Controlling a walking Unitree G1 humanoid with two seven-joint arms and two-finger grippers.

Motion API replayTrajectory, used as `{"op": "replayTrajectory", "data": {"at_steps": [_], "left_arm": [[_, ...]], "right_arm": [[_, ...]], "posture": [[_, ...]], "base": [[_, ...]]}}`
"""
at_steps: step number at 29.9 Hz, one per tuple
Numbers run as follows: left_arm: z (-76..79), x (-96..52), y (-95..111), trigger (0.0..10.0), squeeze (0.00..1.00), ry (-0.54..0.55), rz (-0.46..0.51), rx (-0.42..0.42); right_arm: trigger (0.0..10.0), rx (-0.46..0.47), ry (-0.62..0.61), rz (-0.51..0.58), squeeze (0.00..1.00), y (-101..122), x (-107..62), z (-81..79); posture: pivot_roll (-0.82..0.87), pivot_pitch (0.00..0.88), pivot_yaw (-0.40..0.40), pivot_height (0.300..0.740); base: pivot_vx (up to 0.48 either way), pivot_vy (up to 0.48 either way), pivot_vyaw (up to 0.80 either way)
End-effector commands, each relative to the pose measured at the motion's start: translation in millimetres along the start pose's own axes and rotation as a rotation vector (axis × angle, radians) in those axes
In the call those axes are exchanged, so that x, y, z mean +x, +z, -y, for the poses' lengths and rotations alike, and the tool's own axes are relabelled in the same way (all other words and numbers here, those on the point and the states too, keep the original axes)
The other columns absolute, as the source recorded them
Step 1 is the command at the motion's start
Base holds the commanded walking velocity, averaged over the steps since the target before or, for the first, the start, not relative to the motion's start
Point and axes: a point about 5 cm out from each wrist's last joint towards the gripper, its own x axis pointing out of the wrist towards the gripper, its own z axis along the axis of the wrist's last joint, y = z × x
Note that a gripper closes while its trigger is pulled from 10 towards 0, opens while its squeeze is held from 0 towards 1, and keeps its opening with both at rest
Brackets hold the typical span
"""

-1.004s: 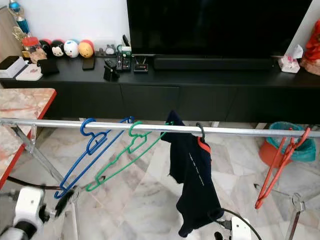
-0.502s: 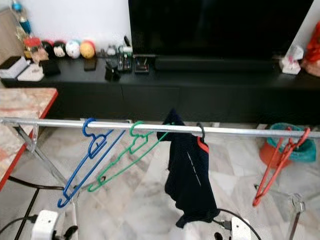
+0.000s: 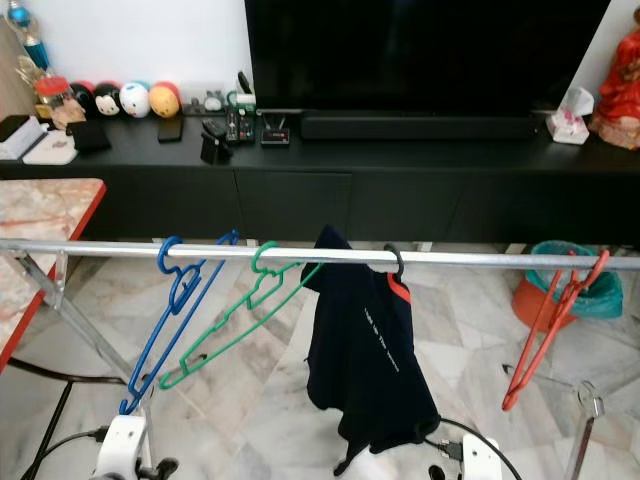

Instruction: Hang hanger

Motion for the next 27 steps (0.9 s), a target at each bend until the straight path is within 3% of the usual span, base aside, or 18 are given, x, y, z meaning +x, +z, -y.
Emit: {"op": "replayTrajectory", "data": {"at_steps": [1, 10, 27], "left_arm": [[-1.7, -1.5, -8, 10.0, 0.0, 0.008, -0.032, 0.017], [-7.0, -8.2, -30, 10.0, 0.0, 0.03, -0.105, 0.006], [-9.1, -9.0, -31, 10.0, 0.0, 0.037, -0.101, 0.018]], "right_arm": [[10.0, 0.008, -0.009, 0.006, 0.0, 0, -0.4, 1.2], [10.0, 0.02, -0.018, 0.003, 0.0, -3, -0.7, 0.4], [10.0, 0.038, -0.012, 0.012, 0.0, -1, 0.2, -3.4]], "posture": [[-0.02, 0.0, -0.006, 0.74], [-0.03, 0.0, -0.002, 0.74], [0.0, 0.0, 0.002, 0.74]], "base": [[0.0, 0.0, 0.0], [0.0, 0.0, 0.0], [0.0, 0.0, 0.0]]}}
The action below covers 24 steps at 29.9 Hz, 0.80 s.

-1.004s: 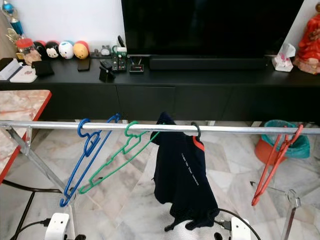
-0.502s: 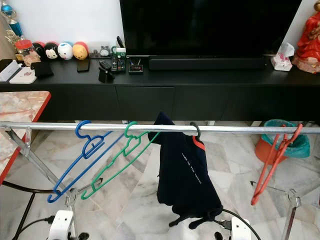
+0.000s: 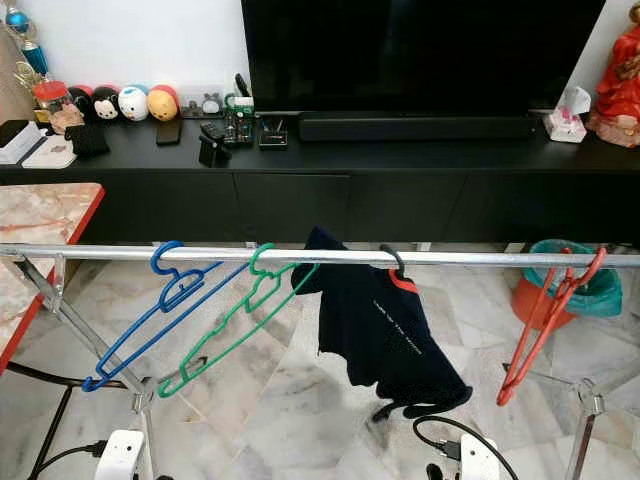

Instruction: Hang hanger

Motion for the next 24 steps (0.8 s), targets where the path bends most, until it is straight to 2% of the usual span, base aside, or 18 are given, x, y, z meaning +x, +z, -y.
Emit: {"op": "replayTrajectory", "data": {"at_steps": [1, 24], "left_arm": [[-5.2, -1.1, -1, 10.0, 0.0, 0.012, -0.005, 0.01], [-3.2, -3.2, -14, 10.0, 0.0, 0.026, -0.047, -0.01]], "right_arm": [[10.0, 0.017, -0.006, 0.013, 0.0, 1, -0.1, 0.5], [10.0, 0.026, -0.013, 0.023, 0.0, 1, -0.7, 3.3]], "posture": [[0.0, 0.0, 0.002, 0.74], [-0.01, 0.0, -0.007, 0.74]], "base": [[0.0, 0.0, 0.0], [-0.29, 0.0, 0.0]]}}
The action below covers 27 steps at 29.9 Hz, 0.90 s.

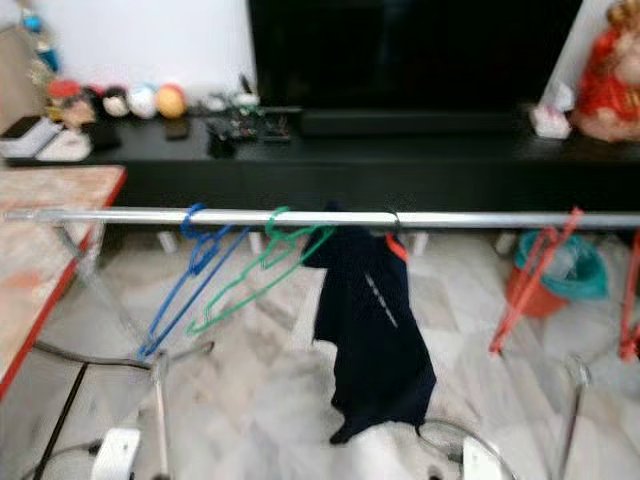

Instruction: Hang hanger

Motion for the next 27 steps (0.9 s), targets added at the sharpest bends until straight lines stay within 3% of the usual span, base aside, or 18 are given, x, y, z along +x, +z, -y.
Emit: {"op": "replayTrajectory", "data": {"at_steps": [1, 21, 27], "left_arm": [[-0.4, -4.5, -21, 10.0, 0.0, 0.005, -0.078, -0.003], [-5.4, -7.9, -30, 10.0, 0.0, 0.015, -0.113, 0.0], [-14.2, -9.4, -30, 10.0, 0.0, 0.025, -0.112, -0.002]], "right_arm": [[10.0, 0.005, -0.002, 0.019, 0.0, 2, 0.0, 0.4], [10.0, 0.01, -0.001, 0.021, 0.0, 3, 0.2, -0.3], [10.0, 0.006, 0.0, 0.019, 0.0, 3, 0.3, -0.4]], "posture": [[-0.01, 0.0, -0.007, 0.74], [-0.01, 0.0, -0.007, 0.74], [0.0, 0.0, -0.01, 0.74]], "base": [[-0.292, 0.0, 0.0], [-0.294, 0.0, 0.0], [-0.295, 0.0, 0.0]]}}
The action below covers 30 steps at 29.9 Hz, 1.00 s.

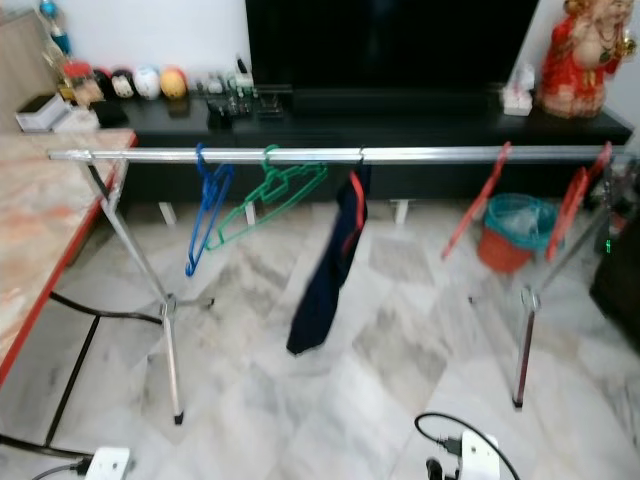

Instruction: Hang hanger

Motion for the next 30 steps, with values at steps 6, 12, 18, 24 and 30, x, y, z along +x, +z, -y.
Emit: {"op": "replayTrajectory", "data": {"at_steps": [6, 12, 18, 24, 30], "left_arm": [[-7.1, -1.6, -2.1, 10.0, 0.0, 0.014, -0.01, 0.014], [-1.9, -0.6, -1.9, 10.0, 0.0, 0.008, -0.008, 0.014], [-3.2, -0.4, -0.4, 10.0, 0.0, 0.01, -0.01, 0.02], [-4.6, -0.6, -0.2, 10.0, 0.0, 0.014, -0.01, 0.019], [-2.5, -0.3, -0.9, 10.0, 0.0, 0.011, -0.016, 0.033]], "right_arm": [[10.0, 0.004, 0.008, 0.011, 0.0, 3.4, 1.2, -3.0], [10.0, 0.004, 0.011, 0.009, 0.0, 3.0, 1.1, -3.5], [10.0, 0.007, 0.01, 0.009, 0.0, 2.3, 1.1, -3.9], [10.0, 0.008, 0.009, 0.008, 0.0, 2.3, 1.0, -3.7], [10.0, 0.006, 0.008, 0.009, 0.0, 2.8, 1.0, -2.9]], "posture": [[0.0, 0.0, -0.011, 0.74], [0.0, 0.0, -0.01, 0.74], [0.0, 0.0, -0.009, 0.74], [0.0, 0.0, -0.009, 0.74], [0.0, 0.0, -0.013, 0.74]], "base": [[-0.295, 0.0, 0.0], [-0.295, 0.0, 0.0], [-0.293, 0.0, 0.0], [-0.047, 0.0, 0.0], [0.0, 0.0, 0.0]]}}
